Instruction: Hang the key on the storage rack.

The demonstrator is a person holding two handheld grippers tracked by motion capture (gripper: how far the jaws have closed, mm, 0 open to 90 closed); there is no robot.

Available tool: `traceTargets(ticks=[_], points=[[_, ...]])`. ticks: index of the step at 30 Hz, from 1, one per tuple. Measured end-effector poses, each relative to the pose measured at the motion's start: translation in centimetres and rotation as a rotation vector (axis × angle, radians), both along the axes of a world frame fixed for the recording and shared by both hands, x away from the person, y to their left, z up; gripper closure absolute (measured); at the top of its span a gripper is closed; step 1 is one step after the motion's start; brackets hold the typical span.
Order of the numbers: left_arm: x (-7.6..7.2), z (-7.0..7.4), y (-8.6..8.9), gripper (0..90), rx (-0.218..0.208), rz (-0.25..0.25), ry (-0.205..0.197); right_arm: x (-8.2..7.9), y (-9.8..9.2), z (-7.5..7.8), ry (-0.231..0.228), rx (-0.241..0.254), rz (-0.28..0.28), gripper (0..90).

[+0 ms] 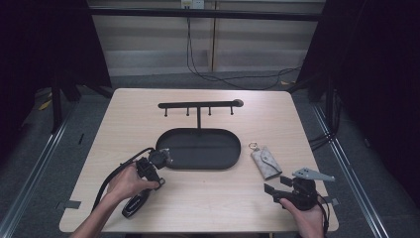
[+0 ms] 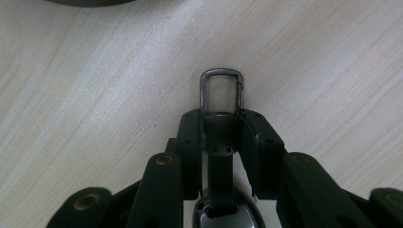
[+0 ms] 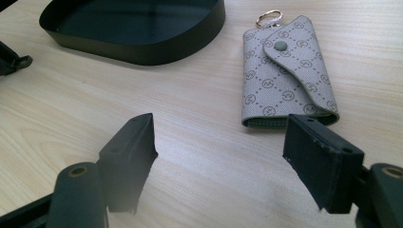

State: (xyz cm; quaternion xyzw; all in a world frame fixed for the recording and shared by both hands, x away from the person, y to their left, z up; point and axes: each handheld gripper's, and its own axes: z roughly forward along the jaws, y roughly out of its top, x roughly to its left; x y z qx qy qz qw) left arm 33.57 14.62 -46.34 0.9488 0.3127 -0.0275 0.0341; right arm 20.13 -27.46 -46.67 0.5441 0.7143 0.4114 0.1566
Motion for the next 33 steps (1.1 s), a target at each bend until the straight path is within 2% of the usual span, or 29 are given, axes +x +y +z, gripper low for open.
traceTargets(ticks=[4,7,10,12,16,18,26,33], points=[[0.0,0.0,-0.2,70.3,0.016,-0.012,0.001,0.0,0.0,0.0,0.001,-0.001,-0.002,26.0],[-0.1,0.0,-0.2,70.7,0.012,-0.006,-0.006,0.0,0.0,0.0,0.001,-0.002,-0.003,26.0],[0.0,0.1,-0.1,70.8,0.022,0.000,0.010,0.0,0.0,0.0,0.004,0.000,-0.003,26.0],[0.0,0.4,0.0,70.8,0.011,-0.005,0.013,0.0,0.0,0.0,0.005,-0.001,-0.004,26.0],[-0.2,1.7,0.3,70.8,-0.018,0.006,0.007,0.0,0.0,0.0,0.005,0.000,-0.004,26.0],[-0.4,2.5,0.5,70.8,-0.034,0.020,-0.020,0.0,0.0,0.0,0.005,0.000,-0.004,26.0],[-0.6,6.6,2.1,70.8,-0.072,0.049,-0.072,0.0,0.0,0.0,0.006,-0.001,-0.007,26.0],[-0.5,8.6,2.9,70.8,-0.098,0.057,-0.092,0.0,0.0,0.0,0.006,-0.001,-0.008,26.0]])
